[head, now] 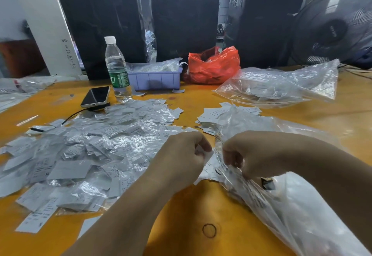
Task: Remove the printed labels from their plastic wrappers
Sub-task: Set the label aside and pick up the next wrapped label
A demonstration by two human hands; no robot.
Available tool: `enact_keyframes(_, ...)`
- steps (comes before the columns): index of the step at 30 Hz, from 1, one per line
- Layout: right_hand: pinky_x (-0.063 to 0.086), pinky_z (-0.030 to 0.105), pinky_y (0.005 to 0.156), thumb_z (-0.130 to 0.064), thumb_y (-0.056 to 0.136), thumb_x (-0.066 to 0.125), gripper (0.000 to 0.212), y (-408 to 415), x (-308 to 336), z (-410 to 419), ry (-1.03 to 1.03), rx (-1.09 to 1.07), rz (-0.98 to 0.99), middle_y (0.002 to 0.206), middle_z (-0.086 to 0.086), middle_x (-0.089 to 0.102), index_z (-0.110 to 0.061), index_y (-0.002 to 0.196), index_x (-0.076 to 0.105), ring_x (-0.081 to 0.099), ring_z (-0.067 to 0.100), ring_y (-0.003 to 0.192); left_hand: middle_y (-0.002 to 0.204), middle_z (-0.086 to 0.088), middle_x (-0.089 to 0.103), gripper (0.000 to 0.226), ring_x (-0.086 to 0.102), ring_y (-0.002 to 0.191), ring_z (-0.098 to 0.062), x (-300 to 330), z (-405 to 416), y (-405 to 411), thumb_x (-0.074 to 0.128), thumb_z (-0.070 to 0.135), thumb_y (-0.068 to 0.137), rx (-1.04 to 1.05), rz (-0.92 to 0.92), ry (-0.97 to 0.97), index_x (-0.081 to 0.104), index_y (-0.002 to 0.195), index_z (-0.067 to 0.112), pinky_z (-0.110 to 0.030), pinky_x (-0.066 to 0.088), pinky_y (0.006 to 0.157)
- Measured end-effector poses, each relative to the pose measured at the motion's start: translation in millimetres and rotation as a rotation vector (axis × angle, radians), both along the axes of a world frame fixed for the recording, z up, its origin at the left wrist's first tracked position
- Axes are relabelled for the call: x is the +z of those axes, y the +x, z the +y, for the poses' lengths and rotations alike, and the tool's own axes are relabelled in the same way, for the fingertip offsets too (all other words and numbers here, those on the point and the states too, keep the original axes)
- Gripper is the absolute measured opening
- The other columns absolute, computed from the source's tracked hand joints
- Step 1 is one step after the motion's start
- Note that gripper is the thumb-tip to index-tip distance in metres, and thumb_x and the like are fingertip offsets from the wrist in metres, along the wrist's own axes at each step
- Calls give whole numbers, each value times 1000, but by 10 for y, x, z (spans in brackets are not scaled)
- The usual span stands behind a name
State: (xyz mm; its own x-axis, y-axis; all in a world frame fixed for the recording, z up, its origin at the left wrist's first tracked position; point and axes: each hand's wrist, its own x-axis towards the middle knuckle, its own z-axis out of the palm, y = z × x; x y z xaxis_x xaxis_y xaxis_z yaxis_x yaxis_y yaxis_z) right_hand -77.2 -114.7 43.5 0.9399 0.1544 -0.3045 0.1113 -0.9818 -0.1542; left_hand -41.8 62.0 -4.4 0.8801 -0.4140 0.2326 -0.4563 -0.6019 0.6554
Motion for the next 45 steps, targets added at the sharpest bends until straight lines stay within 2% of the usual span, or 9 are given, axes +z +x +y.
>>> enact_keyframes(6, 49, 26, 76, 5, 80, 50, 59, -53, 11, -59, -39, 15, -96, 115, -12, 47, -35, 123, 53, 52, 13, 102, 86, 13, 65, 15, 56, 67, 5, -7, -11, -17, 56, 23, 94, -20, 12, -5, 68, 90, 32, -8, 38, 49)
enact_keyframes(12, 49, 26, 75, 6, 79, 53, 59, -90, -173, -87, -10, 23, -161, 122, -14, 43, -33, 123, 52, 53, 11, 100, 85, 12, 65, 15, 59, 69, -1, -10, -33, -45, 57, 22, 94, -39, 16, 20, 68, 91, 32, -11, 39, 53)
enact_keyframes(15, 50, 30, 85, 9, 78, 50, 60, -75, -210, -105, 35, 3, -205, 124, -12, 46, -32, 122, 54, 52, 12, 108, 81, 15, 63, 14, 57, 67, 4, -11, -35, -54, 58, 24, 94, -46, 23, 14, 68, 91, 32, -8, 38, 50)
enact_keyframes(23, 43, 9, 62, 4, 84, 60, 44, -63, -61, -189, 276, -5, -508, 94, -18, 57, -38, 96, 61, 54, -9, 76, 89, 15, 65, 19, 60, 72, 3, 33, -51, -53, 59, 17, 92, -27, 73, -129, 70, 88, 32, -8, 43, 52)
enact_keyframes(30, 47, 9, 60, 2, 83, 68, 35, -10, 65, -75, 641, -58, -763, 83, -14, 65, -32, 88, 66, 63, -1, 72, 84, 12, 68, 22, 60, 67, -2, 98, -19, -46, 59, 13, 91, 5, 106, -256, 72, 82, 28, -14, 45, 50)
enact_keyframes(35, 59, 28, 63, 1, 77, 76, 28, 100, 112, 36, 1097, -115, -535, 90, -5, 71, -21, 93, 70, 72, 19, 70, 60, 15, 64, 19, 53, 47, -3, 126, 1, -25, 58, 13, 90, 28, 115, -398, 72, 83, 24, -16, 40, 41)
enact_keyframes(38, 57, 26, 62, 6, 70, 77, 30, 202, 114, 141, 1244, -159, -365, 90, 5, 70, -13, 93, 70, 71, 22, 71, 68, 7, 65, 18, 56, 57, -1, 182, 74, 50, 58, 17, 92, 86, 187, -517, 72, 82, 22, -21, 47, 52)
enact_keyframes(42, 56, 25, 59, 0, 53, 76, 42, 348, 132, 260, 1432, -180, -162, 94, 16, 68, -4, 94, 68, 69, 21, 69, 85, -7, 63, 26, 60, 78, -19, 198, 99, 77, 52, 39, 84, 35, 372, -515, 67, 86, 18, -33, 52, 65)
enact_keyframes(45, 56, 24, 56, 7, 58, 71, 36, 424, 22, 297, 1521, -168, -71, 87, 16, 67, -1, 93, 66, 67, 20, 65, 85, -3, 65, 25, 61, 80, -16, 169, 89, 85, 52, 41, 77, 10, 355, -491, 66, 88, 23, -31, 52, 66)
